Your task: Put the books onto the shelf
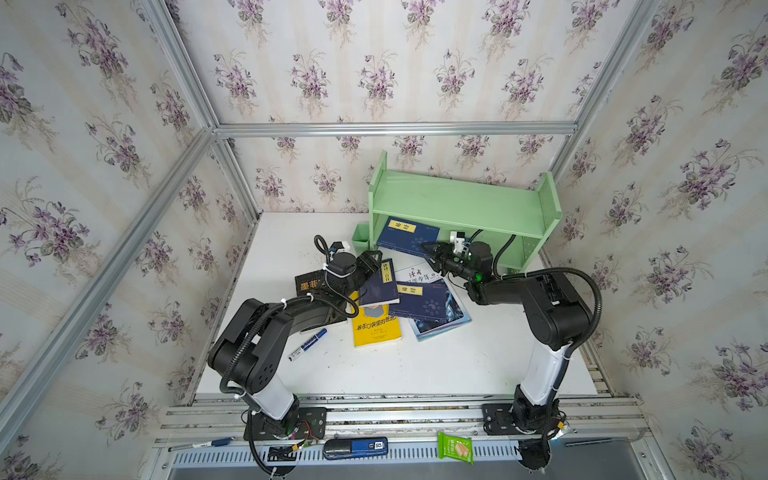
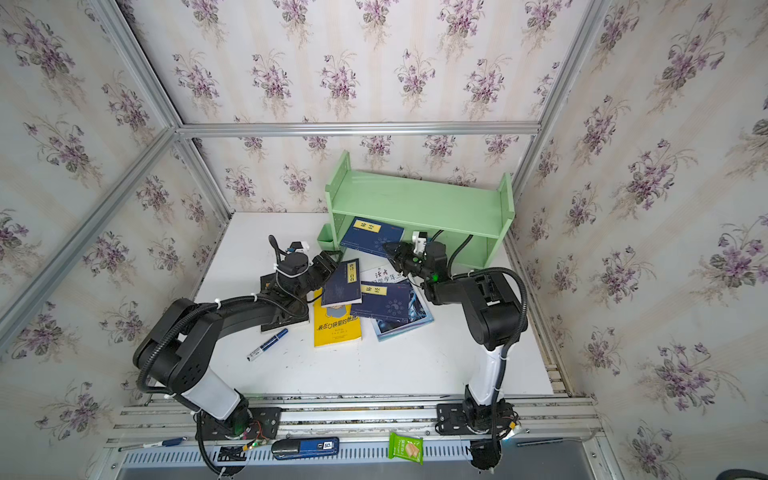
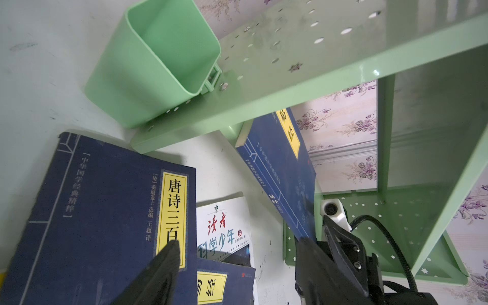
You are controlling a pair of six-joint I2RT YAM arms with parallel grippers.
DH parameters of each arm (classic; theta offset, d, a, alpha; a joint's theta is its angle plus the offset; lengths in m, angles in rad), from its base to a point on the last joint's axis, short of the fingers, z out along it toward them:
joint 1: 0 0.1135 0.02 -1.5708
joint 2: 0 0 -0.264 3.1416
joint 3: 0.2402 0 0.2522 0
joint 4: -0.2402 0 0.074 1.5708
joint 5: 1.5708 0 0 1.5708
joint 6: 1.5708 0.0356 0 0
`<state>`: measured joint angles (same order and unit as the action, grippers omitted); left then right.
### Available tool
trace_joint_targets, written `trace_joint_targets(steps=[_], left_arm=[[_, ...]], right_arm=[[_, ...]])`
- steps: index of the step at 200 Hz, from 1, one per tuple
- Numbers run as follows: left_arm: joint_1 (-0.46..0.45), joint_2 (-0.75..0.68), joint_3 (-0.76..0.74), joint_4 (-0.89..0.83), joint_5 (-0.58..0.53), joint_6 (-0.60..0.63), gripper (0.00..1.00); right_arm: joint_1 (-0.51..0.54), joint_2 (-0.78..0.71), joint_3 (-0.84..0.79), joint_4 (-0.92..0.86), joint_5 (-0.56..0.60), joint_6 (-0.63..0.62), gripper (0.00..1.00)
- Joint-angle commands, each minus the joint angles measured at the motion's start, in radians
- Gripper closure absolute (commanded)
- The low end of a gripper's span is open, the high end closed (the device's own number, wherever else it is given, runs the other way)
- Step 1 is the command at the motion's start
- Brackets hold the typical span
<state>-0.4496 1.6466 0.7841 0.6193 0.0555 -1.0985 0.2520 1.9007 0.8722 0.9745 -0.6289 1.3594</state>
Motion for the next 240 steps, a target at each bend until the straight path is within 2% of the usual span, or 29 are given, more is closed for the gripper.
trace_joint_targets(steps=[1,27,57,72,111,150,154,170,218,240], left_arm=[[0.000,0.002,0.010,0.021,0.010,0.004,0.28],[0.000,0.013,0.020,0.028,0.022,-0.001,0.28],[-0.004,0.056,0.057,0.039,0.060,-0.023,0.28],[-0.006,0.088,0.076,0.065,0.077,-0.045,0.32],[-0.009,0.171,0.152,0.112,0.111,-0.103,0.41],[-0.012,0.231,0.206,0.142,0.116,-0.152,0.44],[-0.012,0.235,0.209,0.144,0.116,-0.157,0.49],[-0.014,0.252,0.213,0.165,0.111,-0.179,0.56],[-0.017,0.284,0.238,0.187,0.103,-0.214,0.63],[-0.018,0.304,0.250,0.208,0.103,-0.237,0.70]], right_arm=[[0.000,-0.021,-0.012,0.022,0.018,-0.002,0.58],[-0.002,-0.053,-0.020,-0.044,0.046,-0.044,0.56],[-0.001,-0.063,-0.015,-0.062,0.052,-0.049,0.64],[-0.001,-0.065,-0.017,-0.060,0.051,-0.046,0.70],[-0.002,-0.072,-0.023,-0.068,0.058,-0.050,0.73],[-0.002,-0.069,-0.020,-0.067,0.057,-0.048,0.75],[-0.001,-0.069,-0.020,-0.066,0.057,-0.048,0.75],[-0.002,-0.069,-0.020,-0.066,0.057,-0.048,0.75],[-0.002,-0.067,-0.017,-0.059,0.055,-0.044,0.76],[-0.002,-0.066,-0.018,-0.060,0.054,-0.044,0.76]])
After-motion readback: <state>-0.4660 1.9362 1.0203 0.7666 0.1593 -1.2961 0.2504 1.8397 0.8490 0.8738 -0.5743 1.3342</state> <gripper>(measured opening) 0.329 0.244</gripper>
